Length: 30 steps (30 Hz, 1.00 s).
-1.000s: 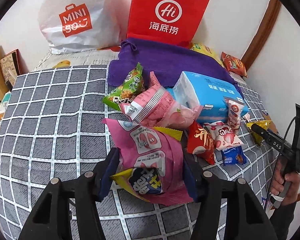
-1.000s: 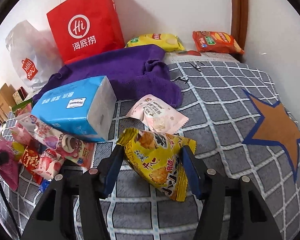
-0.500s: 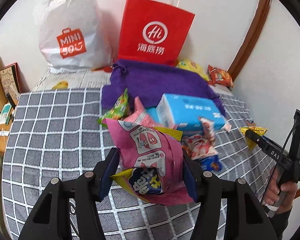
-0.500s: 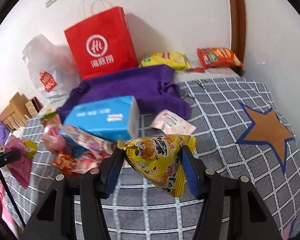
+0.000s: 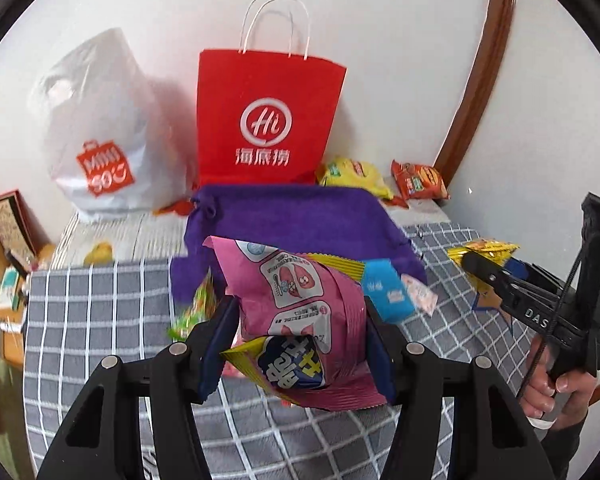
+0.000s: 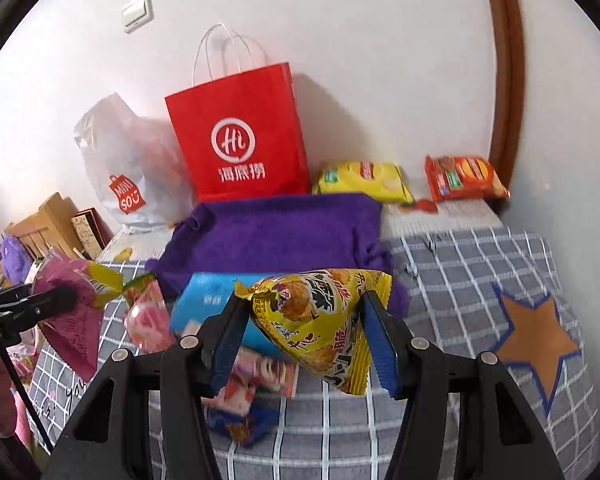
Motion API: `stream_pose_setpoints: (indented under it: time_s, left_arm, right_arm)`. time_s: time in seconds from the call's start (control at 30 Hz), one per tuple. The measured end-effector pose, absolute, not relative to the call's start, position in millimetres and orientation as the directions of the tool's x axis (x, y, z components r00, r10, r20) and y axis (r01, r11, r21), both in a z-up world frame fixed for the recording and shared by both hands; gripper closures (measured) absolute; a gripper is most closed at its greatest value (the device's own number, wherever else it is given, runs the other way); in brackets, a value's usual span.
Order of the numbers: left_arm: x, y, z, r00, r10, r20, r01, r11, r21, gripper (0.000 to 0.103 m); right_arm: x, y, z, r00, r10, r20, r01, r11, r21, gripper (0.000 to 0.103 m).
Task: Organize snacks
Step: 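Lift and carry both held bags up onto the purple towel by the red bag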
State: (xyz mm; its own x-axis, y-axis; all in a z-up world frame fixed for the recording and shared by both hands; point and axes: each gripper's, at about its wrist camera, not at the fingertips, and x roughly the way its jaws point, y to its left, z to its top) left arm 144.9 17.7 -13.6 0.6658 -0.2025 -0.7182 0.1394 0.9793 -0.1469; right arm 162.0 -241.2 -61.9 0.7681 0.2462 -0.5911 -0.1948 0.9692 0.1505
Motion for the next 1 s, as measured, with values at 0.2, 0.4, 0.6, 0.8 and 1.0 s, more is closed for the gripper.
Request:
stream_pose_setpoints:
  time_s: [0.2,0.4,0.6,0.8,1.0]
  left_arm:
    - [177,17,3,0.69,-0.174,-0.702,0.12,0.985,-0.126,0.046]
    - [212,20,6,0.691,-0.163,-0.705,0.103,0.986,-0.128,0.046]
    - [245,24,3,0.678,-0.174,-0.714,0.096,0.984,-0.149,0.046]
    - [281,26,-11,0.654,-0.173,-0.737,0.09,0.984,-0.151,0.046]
    - [318,30,-18,0.645,-0.182,-0.742,0.09,0.982,-0.163,0.046]
  right_arm:
    - [204,-234,-39,0.783,0.252,-0.569,-0.219,0.967,0.127,0.046]
    - [240,-227,-28,0.787,0.266,-0.556,-0.234,0.964,0.13,0.046]
    - [271,-221,-25,0.788,0.276,-0.55,-0.242,0.961,0.134,0.046]
    - [305,-218,-32,0.783,0.267,-0.561,-0.241,0.963,0.121,0.046]
    - [342,-221,-40,0.776,0.252,-0.578,-0.227,0.967,0.118,0.046]
